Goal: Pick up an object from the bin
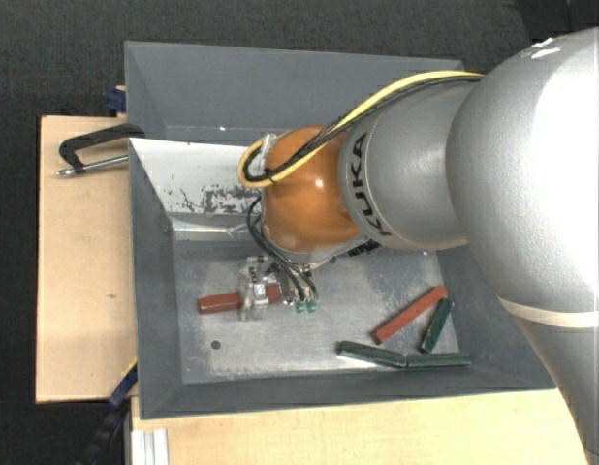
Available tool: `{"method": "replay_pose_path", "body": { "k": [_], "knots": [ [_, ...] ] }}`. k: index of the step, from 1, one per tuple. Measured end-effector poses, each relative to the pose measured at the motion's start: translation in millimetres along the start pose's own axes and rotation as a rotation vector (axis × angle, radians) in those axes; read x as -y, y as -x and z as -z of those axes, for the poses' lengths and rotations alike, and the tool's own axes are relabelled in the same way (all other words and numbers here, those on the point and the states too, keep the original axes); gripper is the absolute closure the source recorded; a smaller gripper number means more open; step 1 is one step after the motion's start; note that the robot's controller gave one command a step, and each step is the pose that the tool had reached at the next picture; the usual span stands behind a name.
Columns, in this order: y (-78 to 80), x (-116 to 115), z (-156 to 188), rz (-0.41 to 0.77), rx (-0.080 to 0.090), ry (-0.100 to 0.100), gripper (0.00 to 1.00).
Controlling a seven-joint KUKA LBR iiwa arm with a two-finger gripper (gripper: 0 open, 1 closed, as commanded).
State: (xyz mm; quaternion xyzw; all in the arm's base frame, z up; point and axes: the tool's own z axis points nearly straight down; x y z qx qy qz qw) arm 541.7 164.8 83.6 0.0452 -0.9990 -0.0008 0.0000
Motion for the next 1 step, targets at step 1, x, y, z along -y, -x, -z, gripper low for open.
{"method": "replay_pose_path", "body": {
  "k": [1],
  "knots": [
    [11.4,-1.8,144.5,0.027,0.007,0.001,1.00]
  ]
}}
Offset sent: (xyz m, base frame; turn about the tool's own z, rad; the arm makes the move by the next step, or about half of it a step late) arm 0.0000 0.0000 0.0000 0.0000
